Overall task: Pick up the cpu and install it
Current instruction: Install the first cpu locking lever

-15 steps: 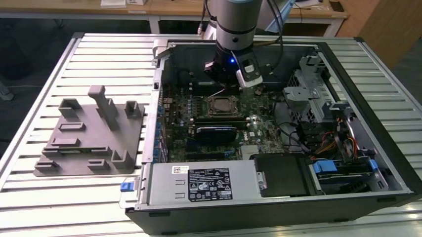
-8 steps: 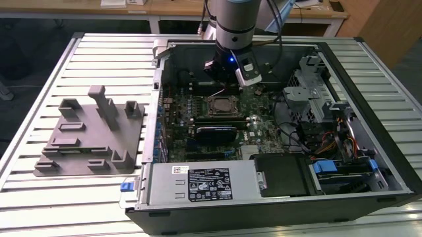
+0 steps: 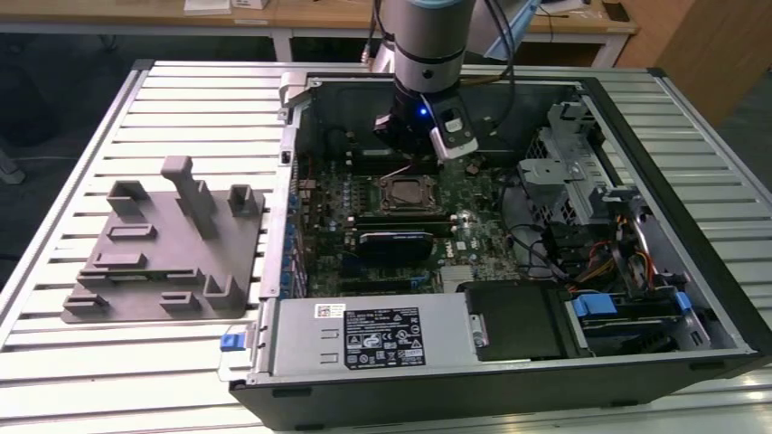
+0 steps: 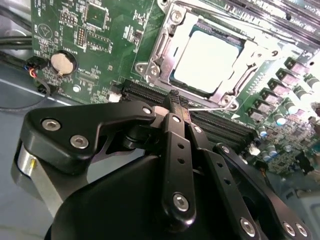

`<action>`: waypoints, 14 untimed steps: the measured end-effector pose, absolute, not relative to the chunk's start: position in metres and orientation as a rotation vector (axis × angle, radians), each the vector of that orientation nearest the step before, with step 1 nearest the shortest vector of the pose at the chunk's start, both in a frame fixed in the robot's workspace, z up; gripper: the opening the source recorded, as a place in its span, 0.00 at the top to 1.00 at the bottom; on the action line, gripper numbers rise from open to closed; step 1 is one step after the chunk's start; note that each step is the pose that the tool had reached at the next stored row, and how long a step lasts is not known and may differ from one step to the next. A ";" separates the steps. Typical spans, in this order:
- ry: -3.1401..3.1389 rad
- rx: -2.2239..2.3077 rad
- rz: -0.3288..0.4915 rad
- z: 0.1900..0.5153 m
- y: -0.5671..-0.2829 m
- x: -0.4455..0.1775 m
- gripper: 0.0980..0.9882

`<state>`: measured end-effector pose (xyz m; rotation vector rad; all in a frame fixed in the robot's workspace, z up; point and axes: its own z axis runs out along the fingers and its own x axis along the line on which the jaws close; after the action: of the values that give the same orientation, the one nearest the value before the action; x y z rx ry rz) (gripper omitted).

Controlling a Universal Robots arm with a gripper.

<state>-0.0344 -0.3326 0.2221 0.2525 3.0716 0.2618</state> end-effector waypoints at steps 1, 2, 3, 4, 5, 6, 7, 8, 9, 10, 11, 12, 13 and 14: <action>3.068 0.253 0.258 0.221 -0.333 -0.034 0.99; 3.065 0.254 0.255 0.220 -0.333 -0.035 0.99; 3.062 0.255 0.252 0.219 -0.332 -0.035 0.99; 3.060 0.255 0.248 0.219 -0.332 -0.035 0.99; 3.059 0.256 0.242 0.218 -0.332 -0.035 0.99; 3.057 0.257 0.236 0.218 -0.332 -0.035 0.99; 3.056 0.258 0.232 0.217 -0.332 -0.035 0.99; 3.055 0.260 0.229 0.217 -0.331 -0.035 0.99; 3.055 0.261 0.225 0.217 -0.330 -0.036 0.99; 3.055 0.262 0.222 0.217 -0.330 -0.036 0.99; 3.054 0.263 0.220 0.217 -0.329 -0.036 0.99; 3.054 0.265 0.217 0.217 -0.328 -0.037 0.99; 3.054 0.266 0.215 0.217 -0.327 -0.038 0.99; 3.053 0.267 0.214 0.216 -0.326 -0.038 0.99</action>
<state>-0.0382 -0.3256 0.2164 0.2669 3.0532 0.2138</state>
